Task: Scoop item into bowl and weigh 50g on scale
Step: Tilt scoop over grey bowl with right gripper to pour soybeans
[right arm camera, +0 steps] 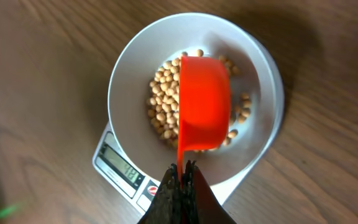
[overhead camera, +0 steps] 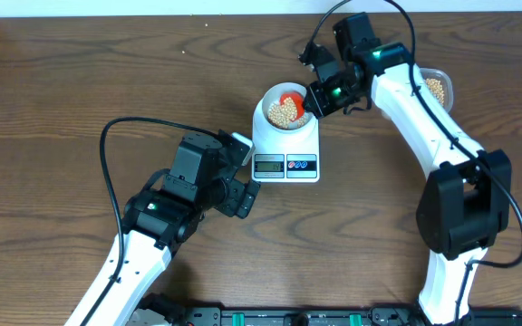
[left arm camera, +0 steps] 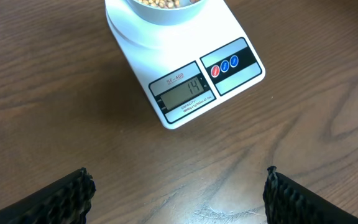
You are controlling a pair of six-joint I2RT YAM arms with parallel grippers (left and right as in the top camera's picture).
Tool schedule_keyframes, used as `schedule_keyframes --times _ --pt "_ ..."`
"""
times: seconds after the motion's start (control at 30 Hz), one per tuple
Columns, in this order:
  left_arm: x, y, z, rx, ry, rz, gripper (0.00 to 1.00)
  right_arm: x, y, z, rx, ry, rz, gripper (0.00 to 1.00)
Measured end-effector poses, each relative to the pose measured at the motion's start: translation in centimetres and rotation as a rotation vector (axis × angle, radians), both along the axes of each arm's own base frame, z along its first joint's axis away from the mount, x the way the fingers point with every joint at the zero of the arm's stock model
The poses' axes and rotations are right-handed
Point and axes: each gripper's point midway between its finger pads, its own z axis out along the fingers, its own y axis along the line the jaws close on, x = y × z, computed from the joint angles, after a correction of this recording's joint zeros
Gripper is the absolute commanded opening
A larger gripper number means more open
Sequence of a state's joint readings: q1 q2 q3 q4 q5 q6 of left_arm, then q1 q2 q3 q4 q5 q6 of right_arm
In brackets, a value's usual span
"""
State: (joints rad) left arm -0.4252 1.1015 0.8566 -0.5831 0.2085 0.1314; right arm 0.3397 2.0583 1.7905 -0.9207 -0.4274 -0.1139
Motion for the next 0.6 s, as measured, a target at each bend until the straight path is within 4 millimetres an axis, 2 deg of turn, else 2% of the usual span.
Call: schedule_keyframes --times 0.23,0.6 --pt "0.0 0.0 0.0 0.0 0.0 0.0 0.89 -0.1 0.2 1.4 -0.101 -0.085 -0.002 0.01" --pt "0.0 0.0 0.0 0.0 0.0 0.0 0.89 -0.6 0.8 1.3 -0.175 -0.117 0.016 0.01"
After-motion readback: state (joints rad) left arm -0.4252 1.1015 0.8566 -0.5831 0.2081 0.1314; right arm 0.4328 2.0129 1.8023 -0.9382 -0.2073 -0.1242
